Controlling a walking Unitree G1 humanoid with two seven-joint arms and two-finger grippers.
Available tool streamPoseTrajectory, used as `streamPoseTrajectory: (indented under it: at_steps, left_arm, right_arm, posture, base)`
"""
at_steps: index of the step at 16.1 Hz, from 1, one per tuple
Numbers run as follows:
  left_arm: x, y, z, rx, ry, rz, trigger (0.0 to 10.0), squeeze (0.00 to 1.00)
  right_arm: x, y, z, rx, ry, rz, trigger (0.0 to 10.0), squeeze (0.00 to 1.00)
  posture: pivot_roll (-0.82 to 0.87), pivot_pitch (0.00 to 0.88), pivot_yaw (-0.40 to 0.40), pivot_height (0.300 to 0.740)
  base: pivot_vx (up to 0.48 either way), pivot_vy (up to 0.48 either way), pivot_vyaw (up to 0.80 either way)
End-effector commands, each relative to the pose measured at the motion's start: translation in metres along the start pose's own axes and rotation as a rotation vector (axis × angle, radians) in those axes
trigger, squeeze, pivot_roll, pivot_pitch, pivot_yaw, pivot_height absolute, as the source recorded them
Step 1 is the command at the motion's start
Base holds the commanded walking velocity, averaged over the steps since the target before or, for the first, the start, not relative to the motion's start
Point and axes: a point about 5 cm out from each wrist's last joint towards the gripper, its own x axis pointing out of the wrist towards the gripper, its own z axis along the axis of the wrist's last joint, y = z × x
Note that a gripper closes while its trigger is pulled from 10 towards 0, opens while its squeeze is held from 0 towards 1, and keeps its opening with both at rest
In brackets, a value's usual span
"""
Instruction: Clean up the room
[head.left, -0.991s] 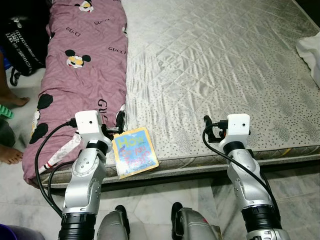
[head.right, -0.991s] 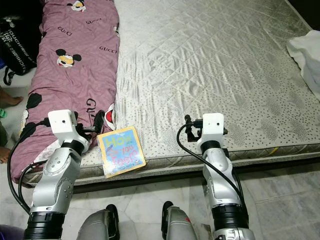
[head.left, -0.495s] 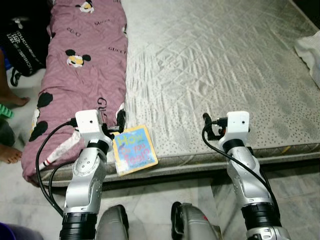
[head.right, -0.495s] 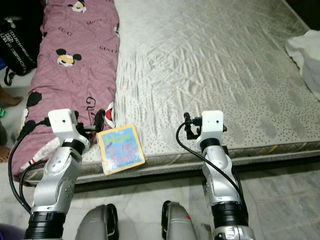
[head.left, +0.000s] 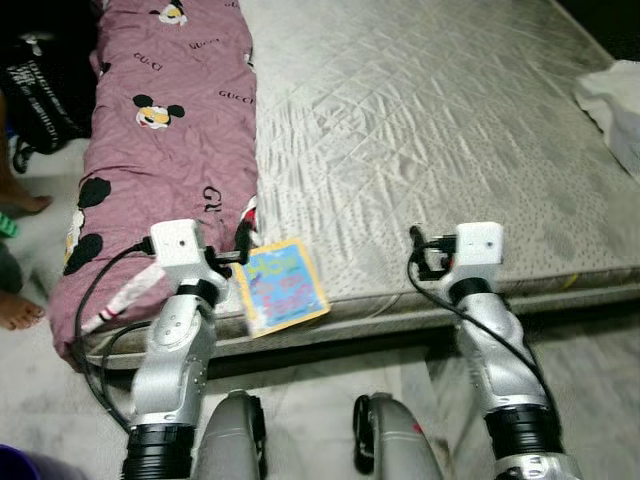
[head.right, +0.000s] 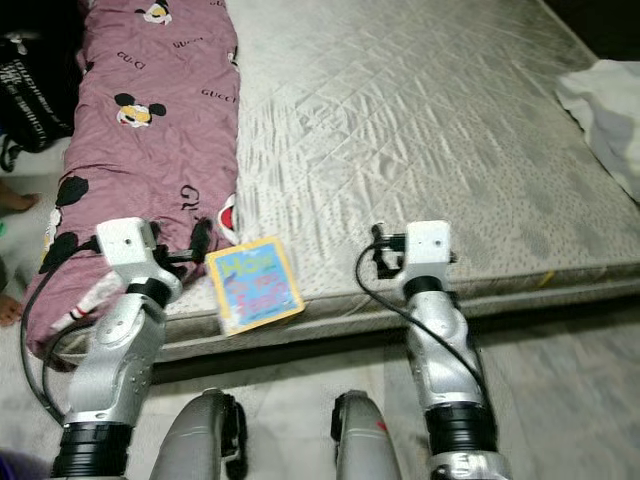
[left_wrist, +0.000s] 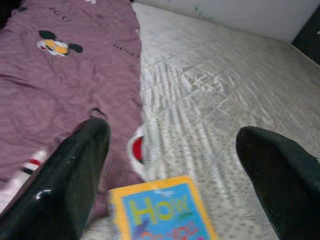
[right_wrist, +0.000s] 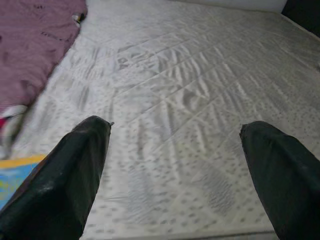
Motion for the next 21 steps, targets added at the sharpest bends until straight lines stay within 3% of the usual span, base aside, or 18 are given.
streamPoseTrajectory:
  at_steps: [1, 11, 19, 21]
  left_arm:
    - [-0.001, -0.001, -0.002, 0.005, 0.008, 0.009, 10.0, 0.00]
    - [0.001, 0.000, -0.002, 0.003, 0.000, 0.016, 10.0, 0.00]
    - [0.002, 0.004, -0.001, 0.016, -0.007, 0.053, 10.0, 0.00]
    - [0.003, 0.009, -0.001, 0.018, -0.006, 0.106, 10.0, 0.00]
  right_arm:
    - [-0.001, -0.007, -0.003, -0.002, 0.014, -0.016, 10.0, 0.00]
    - [0.001, -0.009, -0.003, -0.007, 0.013, -0.019, 10.0, 0.00]
    - [0.001, -0.009, -0.003, -0.007, 0.009, -0.016, 10.0, 0.00]
    - [0.002, -0.011, -0.002, -0.021, 0.008, -0.018, 10.0, 0.00]
  posture:
    - [-0.04, 0.241, -0.019, 0.668]
    - [-0.04, 0.239, -0.019, 0.668]
    - [-0.04, 0.243, -0.016, 0.574]
    - [-0.04, 0.245, -0.018, 0.574]
  base:
    - [0.000, 0.000, 0.00]
    - [0.000, 0.000, 0.00]
    - [0.000, 0.000, 0.00]
    - [0.000, 0.000, 0.00]
